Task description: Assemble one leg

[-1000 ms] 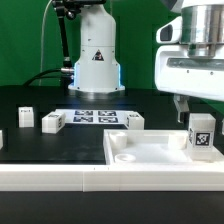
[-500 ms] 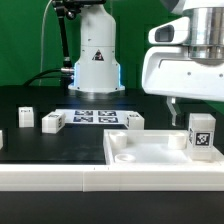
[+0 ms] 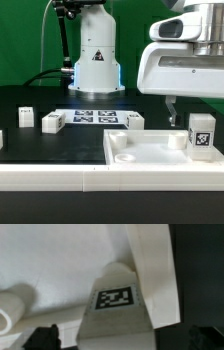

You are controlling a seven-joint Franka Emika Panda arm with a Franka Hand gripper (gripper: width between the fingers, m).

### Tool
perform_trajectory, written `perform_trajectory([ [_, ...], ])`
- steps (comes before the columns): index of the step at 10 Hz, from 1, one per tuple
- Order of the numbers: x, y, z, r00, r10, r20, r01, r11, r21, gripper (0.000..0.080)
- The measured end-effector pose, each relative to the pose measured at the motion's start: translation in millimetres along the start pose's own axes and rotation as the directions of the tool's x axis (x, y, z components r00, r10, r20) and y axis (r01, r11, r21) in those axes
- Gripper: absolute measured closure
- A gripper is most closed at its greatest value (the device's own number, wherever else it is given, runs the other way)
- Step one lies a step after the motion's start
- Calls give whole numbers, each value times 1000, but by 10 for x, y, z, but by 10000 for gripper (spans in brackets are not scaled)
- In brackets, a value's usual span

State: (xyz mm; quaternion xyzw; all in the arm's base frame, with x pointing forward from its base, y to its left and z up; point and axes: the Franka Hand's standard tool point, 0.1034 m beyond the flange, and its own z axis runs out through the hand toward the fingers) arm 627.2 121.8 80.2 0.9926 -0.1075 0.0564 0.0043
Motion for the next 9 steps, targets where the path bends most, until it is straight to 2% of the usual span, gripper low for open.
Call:
perform_trajectory([
  [2,34,71,1,989,-149,-2,149,989,-9,151],
  [4,36,72,-1,964,-267,-3,267,963,-23,151],
  [6,36,77,1,969,-248,-3,247,969,-23,151],
  [8,36,78,1,970,-244,-3,244,969,-23,413],
  [9,33,77,4,976,-216,-3,216,976,-24,506],
])
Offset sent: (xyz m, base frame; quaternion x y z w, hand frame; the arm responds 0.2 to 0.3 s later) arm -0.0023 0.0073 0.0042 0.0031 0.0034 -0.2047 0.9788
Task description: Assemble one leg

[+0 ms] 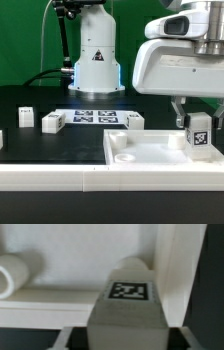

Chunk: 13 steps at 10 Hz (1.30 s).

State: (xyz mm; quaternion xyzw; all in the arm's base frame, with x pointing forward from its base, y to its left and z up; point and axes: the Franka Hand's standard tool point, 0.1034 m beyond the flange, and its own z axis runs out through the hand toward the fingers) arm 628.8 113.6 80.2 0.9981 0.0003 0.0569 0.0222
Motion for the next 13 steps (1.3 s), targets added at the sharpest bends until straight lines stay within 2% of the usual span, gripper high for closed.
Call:
perform_trajectory([
  [2,-2,3,3,1000,26,1,-26,1000,1,506],
  [5,-7,-1,5,966,258,3,-258,966,2,506],
  [8,-13,1,7,869,494,9,-494,869,6,506],
  [10,-30,-25,12,767,641,17,-641,767,5,506],
  [13,-54,-23,32,472,881,20,-882,472,-6,506],
])
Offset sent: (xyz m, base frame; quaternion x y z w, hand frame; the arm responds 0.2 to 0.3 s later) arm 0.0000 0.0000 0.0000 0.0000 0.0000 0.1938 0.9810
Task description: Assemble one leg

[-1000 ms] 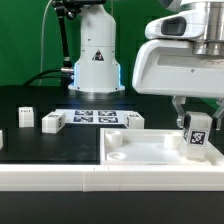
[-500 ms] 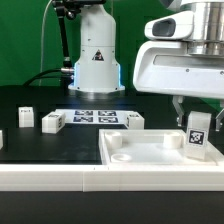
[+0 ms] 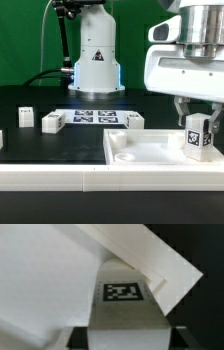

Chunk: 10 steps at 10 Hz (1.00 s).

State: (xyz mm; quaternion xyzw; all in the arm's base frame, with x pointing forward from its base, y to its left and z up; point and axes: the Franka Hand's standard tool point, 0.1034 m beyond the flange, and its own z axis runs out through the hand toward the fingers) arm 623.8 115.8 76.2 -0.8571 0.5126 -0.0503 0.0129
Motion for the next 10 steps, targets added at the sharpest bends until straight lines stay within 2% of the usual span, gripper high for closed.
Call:
perform_trajectory([
  [2,-25,6,2,958,287,8,-287,958,-3,506],
  [4,-30,9,5,906,423,19,-423,906,-6,506],
  [7,-33,10,7,901,434,20,-434,901,-7,505],
  [9,5,7,8,941,337,19,-337,941,3,194],
  [10,-8,-9,8,946,324,18,-324,946,11,163],
])
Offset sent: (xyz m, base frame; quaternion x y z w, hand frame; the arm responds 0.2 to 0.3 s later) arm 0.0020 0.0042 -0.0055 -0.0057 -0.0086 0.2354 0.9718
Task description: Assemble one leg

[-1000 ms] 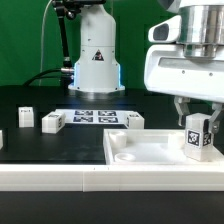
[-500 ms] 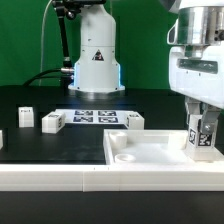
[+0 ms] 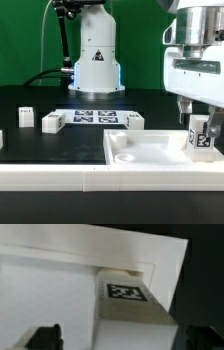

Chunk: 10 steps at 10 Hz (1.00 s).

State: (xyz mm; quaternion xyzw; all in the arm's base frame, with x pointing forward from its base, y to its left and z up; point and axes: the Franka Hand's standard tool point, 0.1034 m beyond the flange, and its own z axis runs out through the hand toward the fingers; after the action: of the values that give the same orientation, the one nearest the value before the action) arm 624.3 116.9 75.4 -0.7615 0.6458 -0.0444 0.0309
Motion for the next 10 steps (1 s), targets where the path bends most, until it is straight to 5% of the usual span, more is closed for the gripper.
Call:
perform_trajectory([
  [2,-33,-29,-5,967,-253,-8,253,967,19,152],
  [10,-95,-35,-9,581,-814,-16,814,581,3,151],
])
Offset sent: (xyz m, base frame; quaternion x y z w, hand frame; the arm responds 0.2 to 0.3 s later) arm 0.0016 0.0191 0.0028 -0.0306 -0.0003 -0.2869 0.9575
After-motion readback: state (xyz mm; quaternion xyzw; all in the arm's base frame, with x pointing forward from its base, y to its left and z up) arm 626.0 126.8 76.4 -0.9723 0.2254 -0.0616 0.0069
